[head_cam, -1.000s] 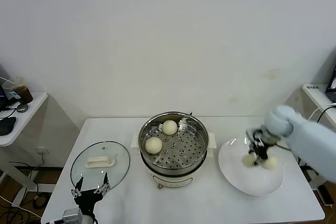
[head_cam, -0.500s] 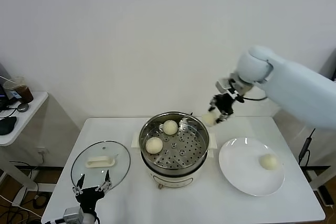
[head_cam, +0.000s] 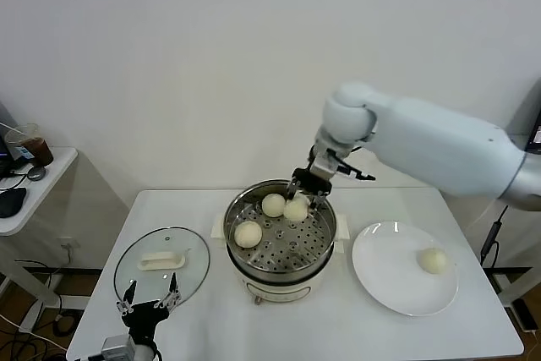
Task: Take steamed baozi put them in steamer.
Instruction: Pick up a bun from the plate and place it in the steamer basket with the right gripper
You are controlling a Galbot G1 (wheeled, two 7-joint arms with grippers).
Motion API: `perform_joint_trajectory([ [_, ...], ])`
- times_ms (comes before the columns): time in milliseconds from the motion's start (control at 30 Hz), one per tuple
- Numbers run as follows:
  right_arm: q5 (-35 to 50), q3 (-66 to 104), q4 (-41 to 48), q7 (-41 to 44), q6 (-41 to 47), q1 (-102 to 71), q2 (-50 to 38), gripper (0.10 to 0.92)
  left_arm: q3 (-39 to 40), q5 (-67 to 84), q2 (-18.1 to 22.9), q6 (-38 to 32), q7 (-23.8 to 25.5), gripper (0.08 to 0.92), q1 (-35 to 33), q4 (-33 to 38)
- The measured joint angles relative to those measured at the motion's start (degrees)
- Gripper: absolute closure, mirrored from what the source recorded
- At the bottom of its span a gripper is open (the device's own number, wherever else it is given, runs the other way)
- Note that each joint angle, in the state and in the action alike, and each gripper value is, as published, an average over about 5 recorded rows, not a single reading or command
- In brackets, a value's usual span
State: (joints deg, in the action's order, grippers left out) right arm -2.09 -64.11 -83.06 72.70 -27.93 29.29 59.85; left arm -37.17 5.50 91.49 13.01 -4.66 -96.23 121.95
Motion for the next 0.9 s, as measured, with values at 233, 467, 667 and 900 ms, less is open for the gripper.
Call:
perform_joint_trajectory([
  [233, -4.5, -2.1, -1.7, -1.1, -5.5, -2.4, 2.5, 0.558, -0.2, 0.1, 0.0, 0.1, 0.1, 0.177, 0.3, 0.0],
  [467, -6.4, -3.4, -2.4, -1.9, -8.0, -4.1, 4.5, 0.558, 0.1, 0.1, 0.0, 0.1, 0.2, 0.177, 0.6, -0.6],
  [667, -7.8, -3.8, -1.9, -2.6, -9.1, -5.3, 6.0, 0.558, 0.1, 0.2, 0.0, 0.1, 0.2, 0.177, 0.8, -0.8],
  [900, -8.4, -4.3, -1.2, -3.5, -9.5, -5.7, 6.9, 0.537, -0.1, 0.3, -0.1, 0.1, 0.3, 0.177, 0.7, -0.8],
])
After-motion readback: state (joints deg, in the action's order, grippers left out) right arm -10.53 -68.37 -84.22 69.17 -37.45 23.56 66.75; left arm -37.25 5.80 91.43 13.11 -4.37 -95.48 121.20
